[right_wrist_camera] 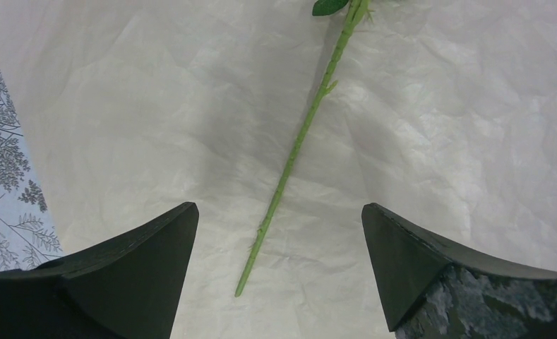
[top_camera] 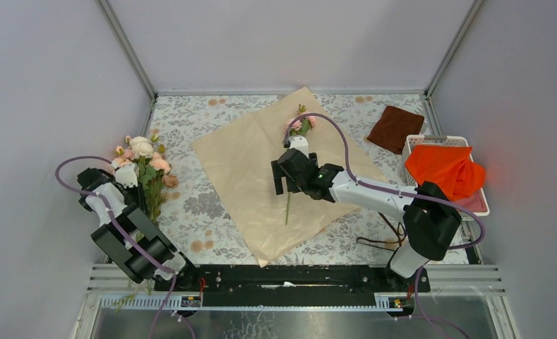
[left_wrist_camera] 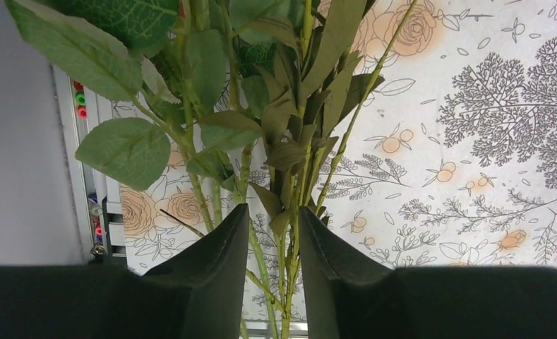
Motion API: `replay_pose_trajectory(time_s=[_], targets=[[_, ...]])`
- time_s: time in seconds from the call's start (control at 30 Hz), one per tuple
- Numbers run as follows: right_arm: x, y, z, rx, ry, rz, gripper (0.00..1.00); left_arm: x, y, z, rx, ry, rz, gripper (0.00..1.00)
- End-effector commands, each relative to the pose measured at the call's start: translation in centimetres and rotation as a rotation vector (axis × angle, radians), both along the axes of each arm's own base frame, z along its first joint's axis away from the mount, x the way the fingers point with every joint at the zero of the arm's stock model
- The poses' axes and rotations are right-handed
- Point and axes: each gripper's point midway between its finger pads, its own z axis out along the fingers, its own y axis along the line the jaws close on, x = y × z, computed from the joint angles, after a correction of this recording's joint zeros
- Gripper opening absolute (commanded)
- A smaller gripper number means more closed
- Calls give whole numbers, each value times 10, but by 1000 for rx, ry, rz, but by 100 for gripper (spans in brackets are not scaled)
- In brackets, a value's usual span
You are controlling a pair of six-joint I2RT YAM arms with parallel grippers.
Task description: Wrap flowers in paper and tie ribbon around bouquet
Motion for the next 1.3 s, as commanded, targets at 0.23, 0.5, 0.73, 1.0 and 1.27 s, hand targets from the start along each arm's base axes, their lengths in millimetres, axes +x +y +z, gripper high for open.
replay_pose_trajectory(time_s=[0.23, 0.5, 0.73, 1.0, 1.27], targets=[[6, -2, 15, -32, -52, -9, 94, 5, 32, 12, 174, -50, 56, 35], [6, -7, 15, -52, -56, -10, 94, 0, 21, -10, 103, -7, 40, 35], [5, -11, 17, -62, -64, -11, 94, -5, 13, -24, 63, 17, 31, 34], [6, -11, 19, -62, -72, -5, 95, 3, 19, -12, 69, -14, 56, 0], [10, -9, 33, -65, -104, 13, 95, 52, 10, 106, 60, -403, 93, 0]])
